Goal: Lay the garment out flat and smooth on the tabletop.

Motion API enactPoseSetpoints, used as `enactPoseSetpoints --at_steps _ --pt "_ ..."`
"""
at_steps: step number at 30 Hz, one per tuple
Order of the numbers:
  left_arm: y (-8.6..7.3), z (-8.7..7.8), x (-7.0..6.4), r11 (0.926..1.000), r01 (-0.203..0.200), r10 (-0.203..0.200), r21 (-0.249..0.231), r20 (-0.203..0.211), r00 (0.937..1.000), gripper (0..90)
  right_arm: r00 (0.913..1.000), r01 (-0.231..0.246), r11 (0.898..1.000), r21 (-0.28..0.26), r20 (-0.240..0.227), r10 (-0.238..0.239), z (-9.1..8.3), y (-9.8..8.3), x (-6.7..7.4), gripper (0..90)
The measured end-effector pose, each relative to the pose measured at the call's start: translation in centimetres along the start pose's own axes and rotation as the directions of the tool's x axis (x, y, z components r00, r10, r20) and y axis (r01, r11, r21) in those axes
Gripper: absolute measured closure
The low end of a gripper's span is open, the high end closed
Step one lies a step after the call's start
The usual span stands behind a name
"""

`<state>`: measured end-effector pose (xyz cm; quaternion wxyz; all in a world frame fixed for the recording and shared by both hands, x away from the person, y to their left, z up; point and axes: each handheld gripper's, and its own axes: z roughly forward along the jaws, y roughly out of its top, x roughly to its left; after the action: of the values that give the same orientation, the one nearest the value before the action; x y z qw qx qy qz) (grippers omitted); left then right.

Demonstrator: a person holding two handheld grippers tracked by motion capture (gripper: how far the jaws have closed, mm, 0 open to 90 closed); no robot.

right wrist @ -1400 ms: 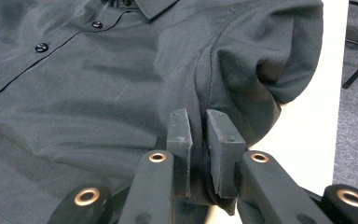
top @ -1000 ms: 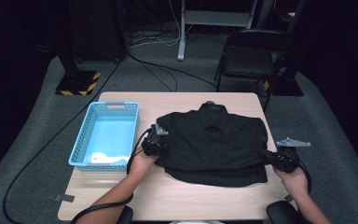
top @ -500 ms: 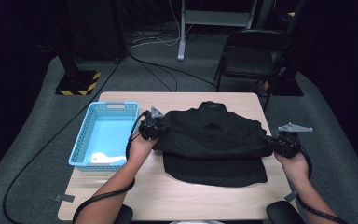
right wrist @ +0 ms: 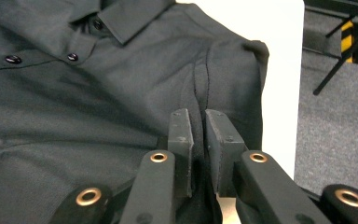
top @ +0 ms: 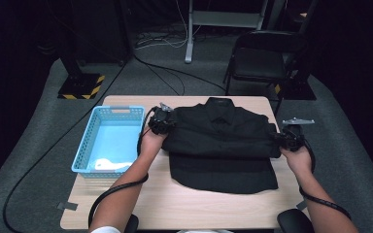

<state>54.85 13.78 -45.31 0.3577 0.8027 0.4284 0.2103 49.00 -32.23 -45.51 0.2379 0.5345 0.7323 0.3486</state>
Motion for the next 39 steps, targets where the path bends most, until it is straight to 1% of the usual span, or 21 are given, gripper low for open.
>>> enactPoseSetpoints --at_steps 4,5,9,13,17,19,21,22,23,25,26,27,28,30,32,34,35,37,39 --pt "-0.2 1.3 0.4 0.9995 0.029 -0.029 0.011 -0.005 0.9996 78.5 0.9996 -0.025 0.999 0.021 0.013 0.025 1.5 0.2 -0.4 80.9" --pt "-0.3 1.6 0.5 0.999 0.043 -0.043 0.01 -0.005 0.999 78.5 0.9994 -0.033 0.999 0.025 0.015 0.033 1.8 0.2 -0.4 80.9" --pt "-0.8 2.4 0.6 0.9985 0.051 -0.051 0.018 -0.008 0.9987 78.5 0.9986 -0.048 0.998 0.045 0.024 0.047 2.9 -0.2 -0.5 80.8" --pt "-1.2 3.0 0.8 0.9976 0.064 -0.064 0.027 -0.014 0.9979 78.4 0.998 -0.058 0.997 0.052 0.026 0.057 3.5 -0.4 -0.5 80.7" --pt "-1.3 2.8 0.6 0.9987 0.049 -0.049 0.015 -0.017 0.9986 76.9 0.9985 -0.049 0.998 0.043 0.028 0.048 3.5 -0.4 -0.1 79.1" --pt "-1.3 2.5 0.5 0.9989 0.047 -0.047 0.003 -0.013 0.9988 74.0 0.9988 -0.042 0.999 0.034 0.025 0.041 3.2 -0.5 -0.1 75.4" --pt "-1.4 1.9 0.2 0.9988 0.046 -0.046 -0.016 -0.002 0.999 67.9 0.9988 -0.045 0.999 0.029 0.023 0.044 2.9 -0.7 -0.1 70.6" --pt "-1.4 1.9 0.2 0.9988 0.046 -0.046 -0.016 -0.002 0.999 64.7 0.9988 -0.045 0.999 0.029 0.023 0.044 2.9 -0.7 -0.1 70.6" --pt "-1.4 1.8 0.2 0.9987 0.046 -0.046 -0.02 0.002 0.9989 64.7 0.9989 -0.044 0.999 0.021 0.019 0.043 2.5 -0.9 -0.1 67.1" --pt "-1.6 1.2 0.0 0.9987 0.039 -0.039 -0.031 0.008 0.9992 61.6 0.9989 -0.044 0.999 0.011 0.016 0.044 2.0 -1.1 -0.1 64.5" --pt "-1.7 0.8 -0.1 0.9983 0.042 -0.042 -0.039 0.016 0.999 58.5 0.9989 -0.045 0.999 0.004 0.012 0.045 1.6 -1.3 -0.2 62.1" --pt "-1.8 0.3 -0.2 0.9976 0.045 -0.043 -0.052 0.03 0.9986 57.6 0.9989 -0.046 0.999 -0.007 0.009 0.046 1.1 -1.4 -0.2 61.5" --pt "-1.9 0.0 -0.3 0.9976 0.042 -0.04 -0.055 0.032 0.9987 57.5 0.9989 -0.047 0.999 -0.022 0.006 0.047 0.6 -1.6 -0.2 61.5" --pt "-2.0 -0.7 -0.5 0.9972 0.041 -0.038 -0.063 0.047 0.9981 56.4 0.9988 -0.049 0.998 -0.032 -0.006 0.049 -0.3 -1.8 -0.2 60.6" --pt "-2.3 -1.5 -0.8 0.9965 0.046 -0.041 -0.069 0.076 0.9963 54.1 0.9984 -0.053 0.997 -0.049 -0.022 0.052 -1.1 -2.1 -0.1 59.5" --pt "-3.0 -2.2 -1.5 0.9974 0.038 -0.032 -0.061 0.1 0.9944 51.6 0.9981 -0.047 0.997 -0.059 -0.042 0.045 -2.0 -2.7 0.3 58.1" --pt "-3.6 -2.6 -1.9 0.9984 0.027 -0.021 -0.049 0.121 0.9925 50.3 0.9979 -0.039 0.997 -0.06 -0.053 0.036 -2.5 -3.1 0.6 57.5" --pt "-4.6 -3.2 -2.7 0.9992 -0.002 0.007 -0.04 0.135 0.9909 47.6 0.9974 -0.021 0.999 -0.045 -0.069 0.017 -3.2 -4.3 1.1 55.3" --pt "-6.1 -3.6 -3.4 0.9997 -0.023 0.024 -0.008 0.151 0.9882 45.7 0.996 -0.007 1.0 -0.017 -0.089 0.005 -3.6 -5.6 1.6 54.4"
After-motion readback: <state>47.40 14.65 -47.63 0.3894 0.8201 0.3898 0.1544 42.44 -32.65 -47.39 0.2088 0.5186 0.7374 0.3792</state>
